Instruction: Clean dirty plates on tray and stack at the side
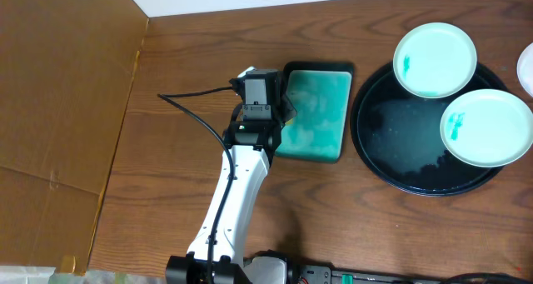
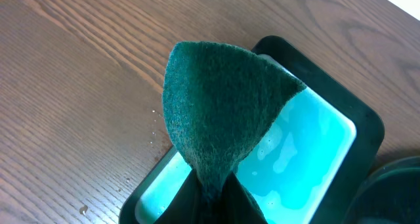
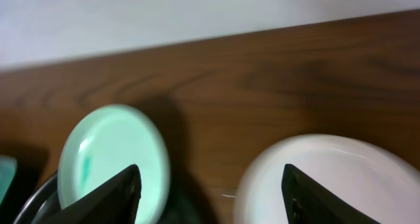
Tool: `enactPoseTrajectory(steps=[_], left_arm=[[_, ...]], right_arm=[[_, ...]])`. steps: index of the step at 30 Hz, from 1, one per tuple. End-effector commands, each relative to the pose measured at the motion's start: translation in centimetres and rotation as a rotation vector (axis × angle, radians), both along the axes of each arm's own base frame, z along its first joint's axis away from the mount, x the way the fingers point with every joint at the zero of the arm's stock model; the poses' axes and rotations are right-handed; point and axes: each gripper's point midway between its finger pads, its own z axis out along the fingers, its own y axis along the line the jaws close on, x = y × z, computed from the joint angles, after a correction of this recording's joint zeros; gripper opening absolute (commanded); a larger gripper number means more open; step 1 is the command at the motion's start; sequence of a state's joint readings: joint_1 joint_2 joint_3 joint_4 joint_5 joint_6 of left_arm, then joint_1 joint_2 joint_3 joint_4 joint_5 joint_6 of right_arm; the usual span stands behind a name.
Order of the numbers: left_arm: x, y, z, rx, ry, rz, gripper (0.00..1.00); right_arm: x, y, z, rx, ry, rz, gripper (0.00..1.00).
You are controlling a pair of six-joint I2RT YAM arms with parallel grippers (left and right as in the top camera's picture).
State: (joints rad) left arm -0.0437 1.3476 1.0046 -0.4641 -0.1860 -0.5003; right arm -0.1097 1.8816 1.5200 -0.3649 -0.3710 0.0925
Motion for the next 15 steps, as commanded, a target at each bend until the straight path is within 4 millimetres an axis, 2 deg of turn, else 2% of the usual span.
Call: enactPoseTrajectory(steps=[1, 2, 3, 8, 11, 13, 15], left_arm=[[-0.1, 0.2, -0.1, -0.002, 0.001, 0.015, 0.07], [-0.1, 0.3, -0.2, -0.001, 0.002, 0.015, 0.07], [-0.1, 0.3, -0.2, -0.001, 0.003, 0.015, 0.07], [-0.3, 0.3, -0.3, -0.001, 0.010, 0.015, 0.07], [-0.3, 0.3, -0.3, -0.001, 0.010, 0.015, 0.07], [-0.3, 0.3, -0.3, -0.001, 0.010, 0.015, 0.07], [-0.3, 0.3, -0.3, -0.001, 0.010, 0.015, 0.08]], right_arm=[[1.3, 4.5, -5.7, -0.202, 0.043, 0.069, 0.67], [1.6, 5.7, -6.6, -0.237, 0.038, 0.096, 0.67], [2.0, 7.4, -8.4, -0.303, 0.035, 0.129, 0.68], [2.3, 10.9, -13.5, -0.409, 0.059, 0.160, 0.68], [1.9, 10.9, -15.0, -0.437, 0.092, 0.157, 0.63], [1.8, 10.4, -15.1, -0.447, 0.101, 0.144, 0.64], [1.8, 10.0, -15.2, -0.448, 0.109, 0.140, 0.60]])
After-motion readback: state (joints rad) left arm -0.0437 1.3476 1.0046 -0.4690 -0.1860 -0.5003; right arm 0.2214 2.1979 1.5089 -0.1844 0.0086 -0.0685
